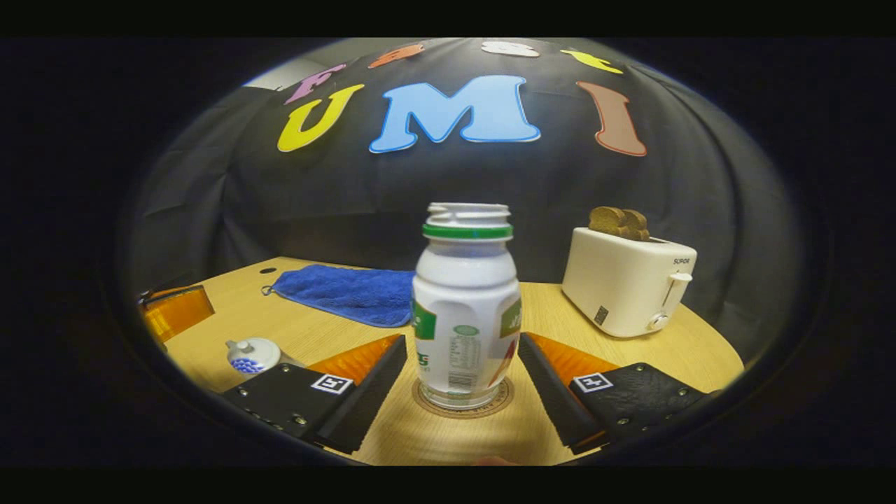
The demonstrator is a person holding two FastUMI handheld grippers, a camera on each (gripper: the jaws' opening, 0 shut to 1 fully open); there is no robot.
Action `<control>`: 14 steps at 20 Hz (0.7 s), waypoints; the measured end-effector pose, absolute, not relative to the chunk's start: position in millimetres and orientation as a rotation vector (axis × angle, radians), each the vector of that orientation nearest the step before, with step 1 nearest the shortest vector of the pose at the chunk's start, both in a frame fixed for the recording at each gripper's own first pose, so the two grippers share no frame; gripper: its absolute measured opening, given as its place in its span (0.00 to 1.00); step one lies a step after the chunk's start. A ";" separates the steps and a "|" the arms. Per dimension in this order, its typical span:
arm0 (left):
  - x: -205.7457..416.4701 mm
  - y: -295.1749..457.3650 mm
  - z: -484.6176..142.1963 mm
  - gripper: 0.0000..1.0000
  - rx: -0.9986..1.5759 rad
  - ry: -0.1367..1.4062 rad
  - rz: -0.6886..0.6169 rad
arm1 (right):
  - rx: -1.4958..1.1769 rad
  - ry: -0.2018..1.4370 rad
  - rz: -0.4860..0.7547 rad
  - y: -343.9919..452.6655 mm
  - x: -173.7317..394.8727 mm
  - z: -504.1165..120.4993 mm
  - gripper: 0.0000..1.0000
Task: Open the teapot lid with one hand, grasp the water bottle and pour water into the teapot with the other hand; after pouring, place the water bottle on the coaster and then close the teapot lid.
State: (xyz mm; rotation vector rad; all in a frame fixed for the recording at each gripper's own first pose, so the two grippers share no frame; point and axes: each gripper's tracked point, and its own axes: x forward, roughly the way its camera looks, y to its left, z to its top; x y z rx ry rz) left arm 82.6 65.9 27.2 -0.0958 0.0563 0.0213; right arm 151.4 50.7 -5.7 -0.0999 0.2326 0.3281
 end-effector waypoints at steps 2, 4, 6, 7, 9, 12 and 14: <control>80.0 64.8 29.9 0.25 -0.089 0.050 0.021 | -0.112 0.216 0.330 50.1 147.3 -2.3 0.98; 78.9 62.6 32.0 0.25 -0.087 0.045 0.019 | -0.124 0.203 0.327 47.9 142.9 -0.8 0.98; 75.0 61.3 33.2 0.25 -0.086 0.041 0.022 | -0.118 0.185 0.324 45.6 138.1 3.2 0.99; 72.1 61.3 34.8 0.25 -0.084 0.038 0.026 | -0.110 0.176 0.321 43.4 135.1 5.9 0.99; 65.1 58.6 36.6 0.25 -0.082 0.032 0.029 | -0.098 0.160 0.313 38.1 125.5 10.7 0.99; 53.1 52.6 38.0 0.25 -0.079 0.033 0.029 | -0.083 0.125 0.299 29.0 105.9 22.4 0.98; 43.8 47.0 42.1 0.25 -0.075 0.027 0.030 | -0.069 0.093 0.291 24.1 89.4 32.4 0.98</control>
